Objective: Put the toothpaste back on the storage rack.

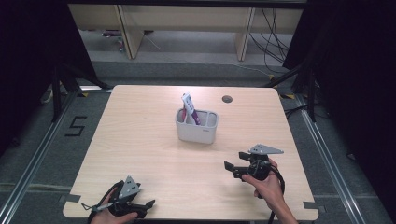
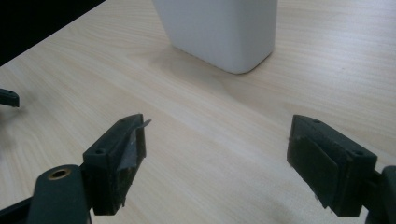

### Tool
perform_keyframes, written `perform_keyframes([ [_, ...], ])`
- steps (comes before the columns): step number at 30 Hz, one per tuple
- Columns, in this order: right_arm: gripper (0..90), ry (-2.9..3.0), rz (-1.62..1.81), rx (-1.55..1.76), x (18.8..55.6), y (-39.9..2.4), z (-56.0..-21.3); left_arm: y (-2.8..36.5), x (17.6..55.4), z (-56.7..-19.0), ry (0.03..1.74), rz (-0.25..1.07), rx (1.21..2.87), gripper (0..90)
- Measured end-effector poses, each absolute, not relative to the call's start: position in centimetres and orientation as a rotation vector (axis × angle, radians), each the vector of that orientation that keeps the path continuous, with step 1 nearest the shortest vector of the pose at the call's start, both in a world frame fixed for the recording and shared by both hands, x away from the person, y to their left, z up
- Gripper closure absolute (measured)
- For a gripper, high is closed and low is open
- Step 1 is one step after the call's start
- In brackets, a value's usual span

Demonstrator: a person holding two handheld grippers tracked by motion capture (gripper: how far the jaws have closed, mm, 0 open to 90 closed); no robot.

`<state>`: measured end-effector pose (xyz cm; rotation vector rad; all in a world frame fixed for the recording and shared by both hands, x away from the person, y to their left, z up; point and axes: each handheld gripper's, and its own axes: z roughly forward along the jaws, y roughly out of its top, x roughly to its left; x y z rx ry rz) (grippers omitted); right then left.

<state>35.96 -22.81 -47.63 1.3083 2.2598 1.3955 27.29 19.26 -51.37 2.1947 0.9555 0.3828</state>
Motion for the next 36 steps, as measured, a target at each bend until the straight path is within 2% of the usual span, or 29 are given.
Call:
perform_keyframes([
  [11,19.0,2.270,1.366,1.232,34.9,-23.1,-48.2,19.3,27.3,-51.3,0.950,0.381,2.207,19.3],
  [15,16.8,2.280,1.382,1.330,34.1,-22.9,-48.2,19.3,27.3,-51.4,0.958,0.383,2.195,19.3],
  [31,16.5,2.337,1.359,1.203,32.5,-22.7,-48.7,19.3,27.3,-51.4,0.955,0.382,2.193,19.3],
  [32,16.4,2.336,1.353,1.205,32.4,-22.7,-48.7,19.6,27.4,-51.2,0.928,0.388,2.246,19.2],
  [36,16.2,2.351,1.368,1.231,31.7,-22.5,-48.9,19.6,27.3,-51.2,0.928,0.391,2.243,19.2],
])
